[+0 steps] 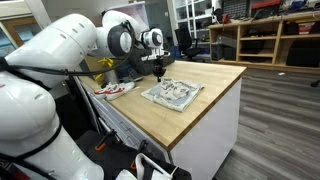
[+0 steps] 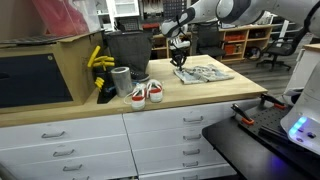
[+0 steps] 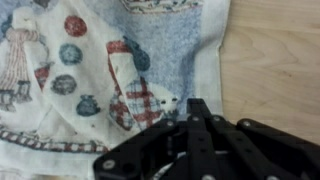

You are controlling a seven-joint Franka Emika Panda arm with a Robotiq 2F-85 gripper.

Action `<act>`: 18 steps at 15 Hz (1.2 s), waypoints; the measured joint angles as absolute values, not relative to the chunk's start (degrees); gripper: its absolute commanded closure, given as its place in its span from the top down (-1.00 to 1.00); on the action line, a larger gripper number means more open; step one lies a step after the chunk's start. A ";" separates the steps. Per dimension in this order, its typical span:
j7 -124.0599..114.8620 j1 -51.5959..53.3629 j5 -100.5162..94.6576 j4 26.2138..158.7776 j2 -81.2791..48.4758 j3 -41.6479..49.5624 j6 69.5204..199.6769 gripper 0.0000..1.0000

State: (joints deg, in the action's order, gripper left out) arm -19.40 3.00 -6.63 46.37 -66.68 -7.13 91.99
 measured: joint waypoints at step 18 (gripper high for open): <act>-10.66 2.95 -5.59 90.67 -42.18 -5.18 109.98 -1.00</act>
State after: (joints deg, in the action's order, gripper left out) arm -10.66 2.95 -5.59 90.67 -42.18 -5.18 109.98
